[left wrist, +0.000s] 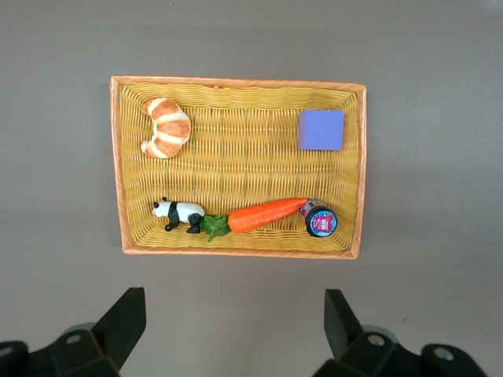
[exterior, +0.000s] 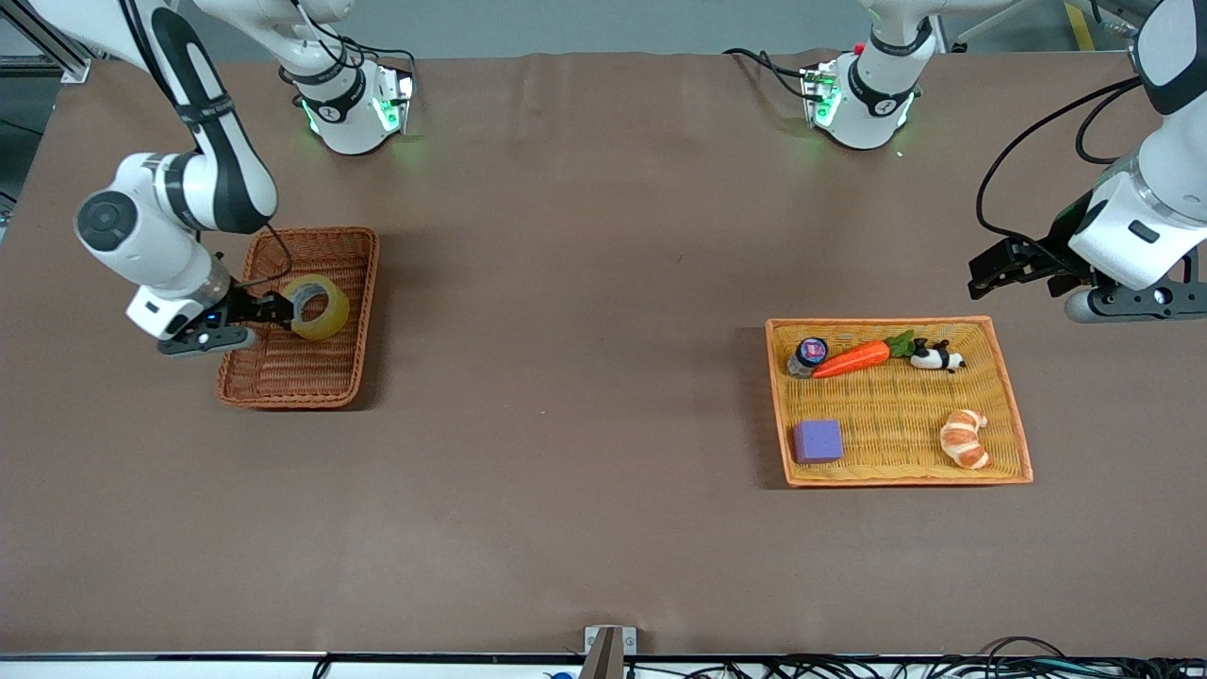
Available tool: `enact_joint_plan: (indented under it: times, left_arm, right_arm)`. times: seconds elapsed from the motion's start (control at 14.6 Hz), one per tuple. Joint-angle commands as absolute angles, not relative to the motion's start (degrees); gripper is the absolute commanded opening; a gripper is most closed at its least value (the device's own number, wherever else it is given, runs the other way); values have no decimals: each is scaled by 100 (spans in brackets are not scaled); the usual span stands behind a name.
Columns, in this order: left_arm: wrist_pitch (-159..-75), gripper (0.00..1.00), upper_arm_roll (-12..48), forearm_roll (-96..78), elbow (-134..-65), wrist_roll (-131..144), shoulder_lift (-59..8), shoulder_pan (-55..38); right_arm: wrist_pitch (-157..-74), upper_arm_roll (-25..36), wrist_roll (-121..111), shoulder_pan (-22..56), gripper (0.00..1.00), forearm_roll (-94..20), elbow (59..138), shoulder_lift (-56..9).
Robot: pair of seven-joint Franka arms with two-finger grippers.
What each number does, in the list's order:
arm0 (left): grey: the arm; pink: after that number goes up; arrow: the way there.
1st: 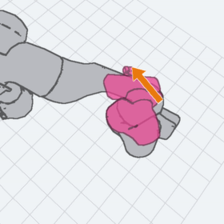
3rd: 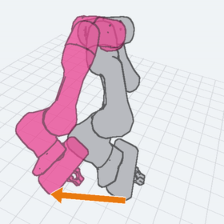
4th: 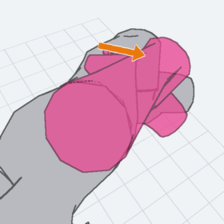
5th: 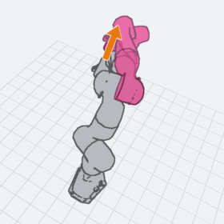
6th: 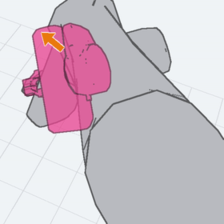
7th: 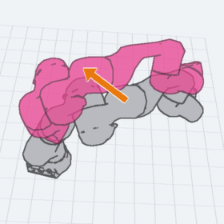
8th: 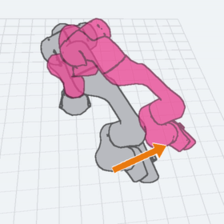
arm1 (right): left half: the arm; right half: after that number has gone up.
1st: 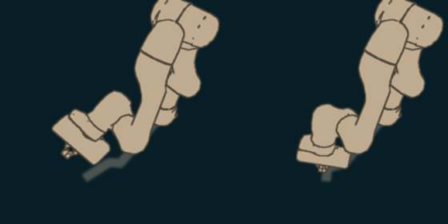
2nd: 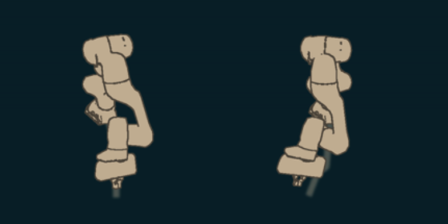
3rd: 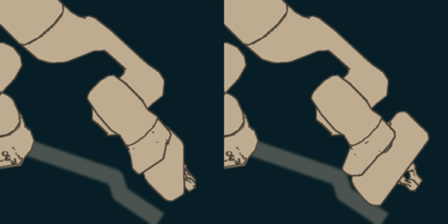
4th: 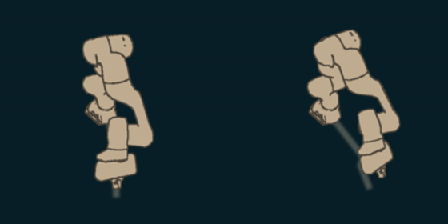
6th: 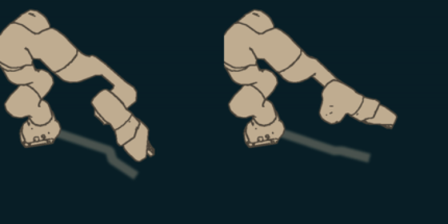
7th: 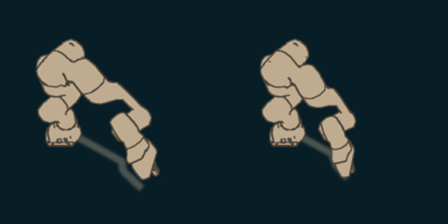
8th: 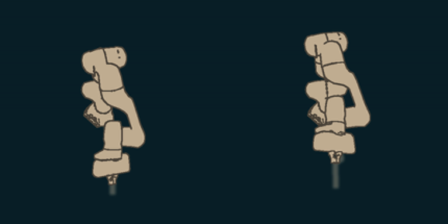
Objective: Move tape to another basket
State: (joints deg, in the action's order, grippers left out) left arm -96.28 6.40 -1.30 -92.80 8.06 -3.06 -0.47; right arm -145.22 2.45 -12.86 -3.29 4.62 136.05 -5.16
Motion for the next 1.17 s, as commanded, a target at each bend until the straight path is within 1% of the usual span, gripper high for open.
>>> enact_joint_plan:
  times: [0.0, 0.07, 0.14, 0.27, 0.41, 0.69, 0.75, 0.82, 1.1]
  left_arm:
    - [-9545, 100, 659, -35, -9149, 756, -352, -62]
    - [-9545, 100, 659, -35, -9149, 756, -352, -62]
    - [-9545, 100, 659, -35, -9141, 756, -352, -62]
    - [-9545, 100, 677, -35, -9132, 765, -343, -62]
    - [-9597, 100, 703, -26, -9132, 773, -352, -53]
    - [-9659, 100, 729, -35, -9141, 808, -238, -35]
    - [-9633, 100, 808, -44, -9158, 843, -107, -26]
    - [-9598, 100, 869, -44, -9167, 852, -36, -18]
    - [-9598, 100, 905, -53, -9211, 870, 44, 9]
  right_arm:
    - [-14423, 158, -1248, -413, 100, 527, 13536, -10]
    - [-14197, 158, -1248, -413, 100, 527, 13344, 139]
    - [-13646, 158, -1257, -413, 100, 527, 12959, 175]
    - [-11962, 115, -1239, -352, 100, 527, 11705, 132]
    - [-11078, 114, -1160, -360, 100, 527, 10858, 123]
    - [-9847, 106, -1143, -325, 100, 448, 9864, 175]
    - [-9383, 105, -1143, -316, 100, 431, 9548, 237]
    - [-8986, 123, -1116, -264, 100, 431, 9397, 324]
    - [-8755, 123, -318, -132, 100, 405, 9352, 597]
